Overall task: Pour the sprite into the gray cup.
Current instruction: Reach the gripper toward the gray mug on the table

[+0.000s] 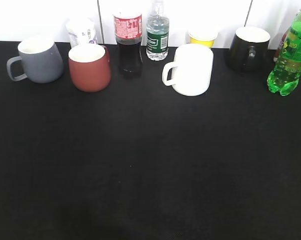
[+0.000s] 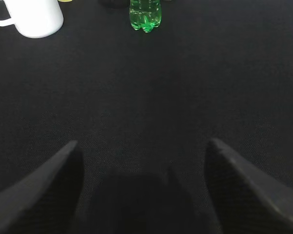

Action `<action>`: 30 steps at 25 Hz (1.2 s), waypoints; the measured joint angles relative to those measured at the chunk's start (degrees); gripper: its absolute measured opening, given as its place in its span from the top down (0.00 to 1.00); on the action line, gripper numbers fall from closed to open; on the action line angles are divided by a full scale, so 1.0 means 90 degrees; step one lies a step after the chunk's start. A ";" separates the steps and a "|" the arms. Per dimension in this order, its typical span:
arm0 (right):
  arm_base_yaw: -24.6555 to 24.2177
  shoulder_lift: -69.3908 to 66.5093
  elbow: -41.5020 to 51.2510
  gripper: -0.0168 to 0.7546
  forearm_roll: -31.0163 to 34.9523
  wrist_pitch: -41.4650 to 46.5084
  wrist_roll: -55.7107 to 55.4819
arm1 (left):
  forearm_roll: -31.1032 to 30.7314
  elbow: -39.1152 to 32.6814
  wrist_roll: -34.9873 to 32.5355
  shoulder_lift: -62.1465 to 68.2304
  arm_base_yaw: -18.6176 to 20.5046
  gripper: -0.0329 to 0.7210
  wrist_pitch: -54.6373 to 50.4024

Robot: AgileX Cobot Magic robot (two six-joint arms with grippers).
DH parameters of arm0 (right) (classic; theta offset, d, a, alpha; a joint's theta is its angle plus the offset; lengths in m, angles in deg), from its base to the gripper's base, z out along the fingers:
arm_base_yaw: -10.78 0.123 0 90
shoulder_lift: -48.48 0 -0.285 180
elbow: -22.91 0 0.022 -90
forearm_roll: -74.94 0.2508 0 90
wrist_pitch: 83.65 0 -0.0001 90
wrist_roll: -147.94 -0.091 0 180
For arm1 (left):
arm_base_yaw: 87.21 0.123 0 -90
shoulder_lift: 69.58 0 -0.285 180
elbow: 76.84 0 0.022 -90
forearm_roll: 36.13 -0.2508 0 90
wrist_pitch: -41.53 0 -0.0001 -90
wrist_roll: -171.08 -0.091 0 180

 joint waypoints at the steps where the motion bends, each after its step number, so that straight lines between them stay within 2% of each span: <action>1: 0.0000 0.0000 0.0000 0.22 0.0000 0.0000 0.0000 | 0.0000 0.0000 0.0000 0.0000 0.0000 0.25 0.0000; 11: 0.0000 0.0000 0.0000 0.22 0.0000 0.0000 0.0000 | 0.0000 0.0000 0.0000 0.0000 0.0000 0.25 0.0025; 13: 0.0000 0.0000 0.0000 0.22 0.0000 0.0000 0.0000 | -0.0006 0.0113 0.0000 0.0000 0.0000 0.25 0.0453; 16: 0.0000 0.0000 0.0000 0.22 0.0000 0.0000 0.0000 | -0.0243 -0.0206 0.0000 0.0110 0.0000 0.29 0.2732; 18: 0.0000 0.0000 0.0000 0.22 0.0000 0.0000 0.0000 | -0.0247 -0.0741 0.0000 0.0711 0.0000 0.37 0.4335; 20: 0.0000 0.0000 0.0000 0.22 0.0000 0.0000 0.0000 | -0.0247 -0.1241 0.0000 0.1708 0.0000 0.39 0.5743; 23: 0.0000 0.0000 0.0000 0.22 0.0000 0.0000 0.0000 | -0.0323 -0.1303 0.0000 0.3821 0.0000 0.39 0.7018; 27: 0.0000 0.0000 0.0000 0.22 0.0000 0.0000 0.0000 | -0.0264 -0.1303 -0.0045 0.6984 0.0012 0.39 1.0010; 30: 0.0000 0.0000 0.0000 0.22 0.0000 0.0000 0.0000 | 0.0603 -0.1232 -0.0510 0.9184 0.0019 0.39 1.2019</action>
